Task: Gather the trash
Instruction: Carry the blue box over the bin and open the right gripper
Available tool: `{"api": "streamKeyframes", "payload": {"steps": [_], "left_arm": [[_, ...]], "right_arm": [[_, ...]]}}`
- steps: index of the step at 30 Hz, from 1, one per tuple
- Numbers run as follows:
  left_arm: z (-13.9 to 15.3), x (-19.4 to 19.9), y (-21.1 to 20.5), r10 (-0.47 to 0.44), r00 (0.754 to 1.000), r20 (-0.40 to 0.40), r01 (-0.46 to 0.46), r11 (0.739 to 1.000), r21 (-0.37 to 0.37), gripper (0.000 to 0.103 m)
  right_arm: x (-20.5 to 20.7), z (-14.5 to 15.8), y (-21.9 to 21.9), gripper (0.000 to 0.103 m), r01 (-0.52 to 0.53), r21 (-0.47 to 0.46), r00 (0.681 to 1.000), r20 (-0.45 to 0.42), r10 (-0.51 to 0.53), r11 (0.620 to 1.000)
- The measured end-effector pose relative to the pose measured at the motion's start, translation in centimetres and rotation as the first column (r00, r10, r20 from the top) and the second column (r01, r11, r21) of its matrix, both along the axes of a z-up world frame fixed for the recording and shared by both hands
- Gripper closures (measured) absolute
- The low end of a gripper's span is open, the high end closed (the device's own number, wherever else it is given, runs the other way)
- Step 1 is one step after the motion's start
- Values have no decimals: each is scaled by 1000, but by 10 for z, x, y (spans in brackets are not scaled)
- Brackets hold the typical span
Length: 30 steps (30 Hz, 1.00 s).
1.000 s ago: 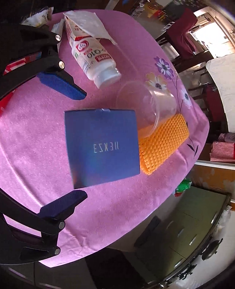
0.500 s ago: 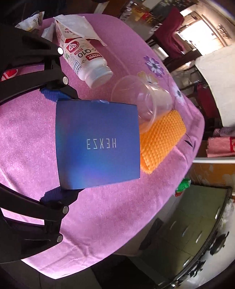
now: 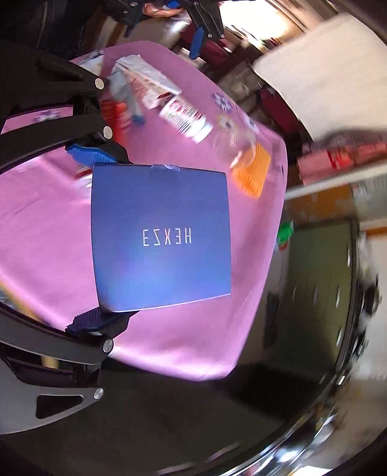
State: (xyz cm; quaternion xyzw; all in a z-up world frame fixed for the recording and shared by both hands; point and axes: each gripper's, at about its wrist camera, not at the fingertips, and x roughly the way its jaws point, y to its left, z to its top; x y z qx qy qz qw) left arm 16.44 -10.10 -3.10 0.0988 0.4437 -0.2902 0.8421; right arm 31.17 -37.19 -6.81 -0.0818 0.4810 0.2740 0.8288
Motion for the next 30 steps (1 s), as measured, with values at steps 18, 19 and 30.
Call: {"api": "streamKeyframes", "payload": {"steps": [18,19,30], "left_arm": [[-10,4,-49,-83,996,-20,84,995,58,17],[-11,5,-50,-83,996,-23,85,994,64,17],[-24,19,-59,-96,993,-62,101,991,87,15]], "right_arm": [[-43,-155,-179,27,433,-260,831,-256,-494,863],[-42,-161,-179,26,431,-271,826,-266,-497,861],[-94,-93,-177,13,570,-63,806,-148,-573,819]]}}
